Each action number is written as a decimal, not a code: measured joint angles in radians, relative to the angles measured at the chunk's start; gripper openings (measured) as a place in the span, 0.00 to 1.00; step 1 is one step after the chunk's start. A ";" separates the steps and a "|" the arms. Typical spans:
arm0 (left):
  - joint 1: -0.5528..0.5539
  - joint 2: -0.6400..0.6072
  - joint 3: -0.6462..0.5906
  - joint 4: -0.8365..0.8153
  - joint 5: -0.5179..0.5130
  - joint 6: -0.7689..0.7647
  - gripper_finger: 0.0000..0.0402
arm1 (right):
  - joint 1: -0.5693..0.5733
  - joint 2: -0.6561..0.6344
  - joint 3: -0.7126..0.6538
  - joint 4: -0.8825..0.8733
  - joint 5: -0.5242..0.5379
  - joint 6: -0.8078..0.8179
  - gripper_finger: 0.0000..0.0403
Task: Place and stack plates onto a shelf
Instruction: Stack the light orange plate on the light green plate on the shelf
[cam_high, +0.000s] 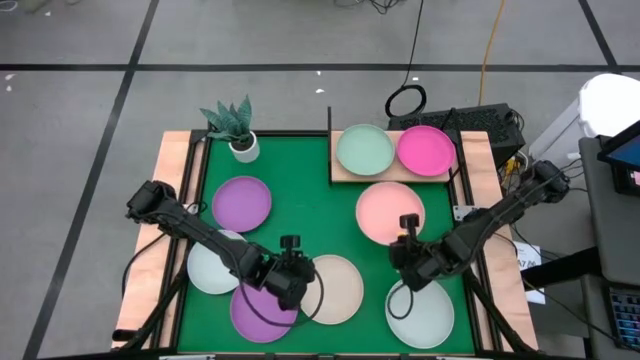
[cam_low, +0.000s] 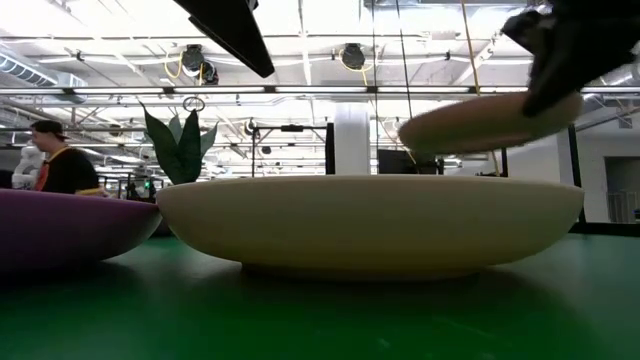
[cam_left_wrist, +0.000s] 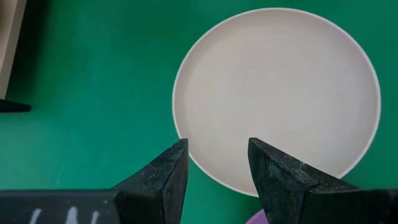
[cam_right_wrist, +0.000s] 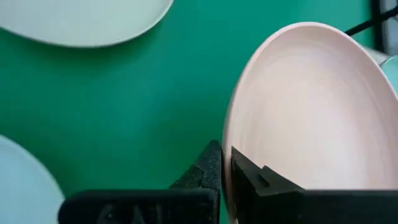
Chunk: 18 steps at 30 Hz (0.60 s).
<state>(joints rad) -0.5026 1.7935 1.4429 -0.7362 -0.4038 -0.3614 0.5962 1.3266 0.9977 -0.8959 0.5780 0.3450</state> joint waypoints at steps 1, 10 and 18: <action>-0.003 0.000 0.000 0.000 0.000 -0.005 0.43 | -0.016 0.000 0.015 -0.010 0.002 -0.027 0.00; -0.019 0.000 0.000 0.001 0.000 -0.043 0.43 | -0.194 -0.027 0.082 0.016 0.056 -0.343 0.00; -0.048 0.000 0.000 0.009 -0.016 -0.068 0.43 | -0.432 -0.078 0.082 0.083 0.042 -0.527 0.00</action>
<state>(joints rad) -0.5507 1.7935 1.4429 -0.7276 -0.4195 -0.4290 0.1647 1.2483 1.0798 -0.8125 0.6204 -0.1824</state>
